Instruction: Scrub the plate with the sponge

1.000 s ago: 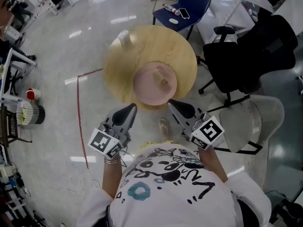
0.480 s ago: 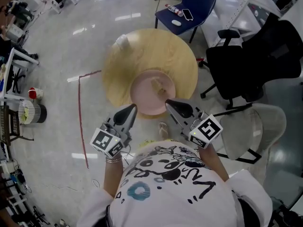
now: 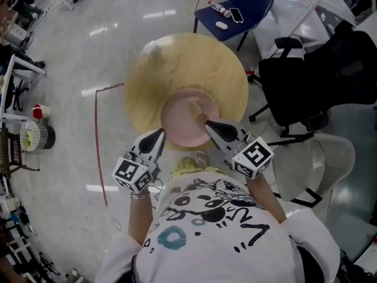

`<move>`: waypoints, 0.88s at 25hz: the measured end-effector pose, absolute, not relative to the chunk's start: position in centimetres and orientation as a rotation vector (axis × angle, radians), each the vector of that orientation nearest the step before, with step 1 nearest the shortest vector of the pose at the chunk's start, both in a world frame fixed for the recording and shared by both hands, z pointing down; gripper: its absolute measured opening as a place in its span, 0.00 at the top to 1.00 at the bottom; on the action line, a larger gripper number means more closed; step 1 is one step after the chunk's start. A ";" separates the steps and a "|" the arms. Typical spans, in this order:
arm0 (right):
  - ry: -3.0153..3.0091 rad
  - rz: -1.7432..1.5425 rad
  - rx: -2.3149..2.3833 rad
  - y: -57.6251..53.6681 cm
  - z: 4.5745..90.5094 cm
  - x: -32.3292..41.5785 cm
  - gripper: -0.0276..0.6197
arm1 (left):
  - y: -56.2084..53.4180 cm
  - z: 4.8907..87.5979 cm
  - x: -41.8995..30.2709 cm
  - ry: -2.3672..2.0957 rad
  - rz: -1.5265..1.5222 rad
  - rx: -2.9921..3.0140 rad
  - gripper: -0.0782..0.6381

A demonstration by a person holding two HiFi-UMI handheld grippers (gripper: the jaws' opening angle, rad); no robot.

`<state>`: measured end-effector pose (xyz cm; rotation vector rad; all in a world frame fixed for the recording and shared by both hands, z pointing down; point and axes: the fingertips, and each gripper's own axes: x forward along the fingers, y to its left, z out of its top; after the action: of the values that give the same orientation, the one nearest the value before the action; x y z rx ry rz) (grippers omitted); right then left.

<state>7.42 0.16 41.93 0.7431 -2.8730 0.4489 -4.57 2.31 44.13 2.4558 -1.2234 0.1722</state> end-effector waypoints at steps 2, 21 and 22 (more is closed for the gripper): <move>-2.849 0.464 0.753 -0.1 42.4 7.0 0.91 | 2.1 45.0 -5.4 -1.220 0.186 2.437 0.87; -2.501 0.664 0.914 -5.7 51.7 3.7 0.91 | -2.9 56.4 -10.8 -1.098 0.444 2.205 0.87; -2.458 0.649 0.921 -5.9 52.7 3.8 0.91 | -3.1 57.1 -11.0 -1.091 0.462 2.184 0.87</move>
<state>3.81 -5.91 52.70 0.9215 -2.4576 0.6489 -10.99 -3.09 57.06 2.1840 -1.0910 0.4616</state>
